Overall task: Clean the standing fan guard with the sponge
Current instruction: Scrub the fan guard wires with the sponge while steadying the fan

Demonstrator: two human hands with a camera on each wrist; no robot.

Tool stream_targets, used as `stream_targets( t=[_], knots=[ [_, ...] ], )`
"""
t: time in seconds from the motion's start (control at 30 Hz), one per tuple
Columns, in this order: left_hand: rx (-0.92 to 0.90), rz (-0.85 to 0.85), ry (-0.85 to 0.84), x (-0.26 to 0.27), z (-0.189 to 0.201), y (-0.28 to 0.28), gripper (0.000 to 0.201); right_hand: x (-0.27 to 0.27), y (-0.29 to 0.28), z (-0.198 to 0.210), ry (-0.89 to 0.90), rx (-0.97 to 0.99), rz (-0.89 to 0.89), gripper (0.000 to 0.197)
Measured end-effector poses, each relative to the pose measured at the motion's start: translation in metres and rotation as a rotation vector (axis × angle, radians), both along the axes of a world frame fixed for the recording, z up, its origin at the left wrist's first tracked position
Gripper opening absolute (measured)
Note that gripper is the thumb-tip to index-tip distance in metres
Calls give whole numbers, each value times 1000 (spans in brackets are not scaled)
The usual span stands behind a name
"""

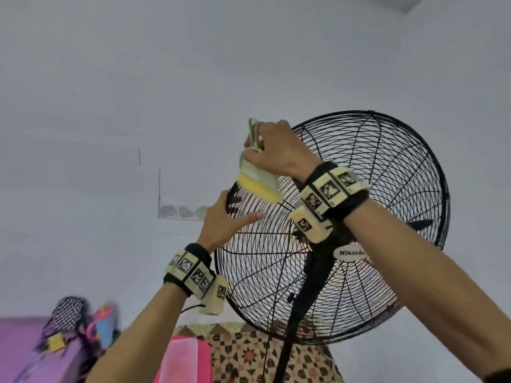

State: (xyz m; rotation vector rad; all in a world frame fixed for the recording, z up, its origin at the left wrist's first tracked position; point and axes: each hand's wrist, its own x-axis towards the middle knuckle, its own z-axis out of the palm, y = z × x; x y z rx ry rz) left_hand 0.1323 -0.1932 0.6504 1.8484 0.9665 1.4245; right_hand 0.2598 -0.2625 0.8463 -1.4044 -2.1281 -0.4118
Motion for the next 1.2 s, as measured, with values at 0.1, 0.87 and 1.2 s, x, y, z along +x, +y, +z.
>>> stream_targets(
  t=[0.1, 0.87, 1.2],
  knots=[
    [12, 25, -11, 4, 1, -3, 99, 2, -2, 5, 37, 56, -12, 23],
    [19, 57, -39, 9, -4, -9, 99, 62, -43, -25, 83, 17, 312, 16],
    [5, 41, -36, 7, -3, -11, 104, 81, -45, -41, 96, 73, 318, 18]
  ],
)
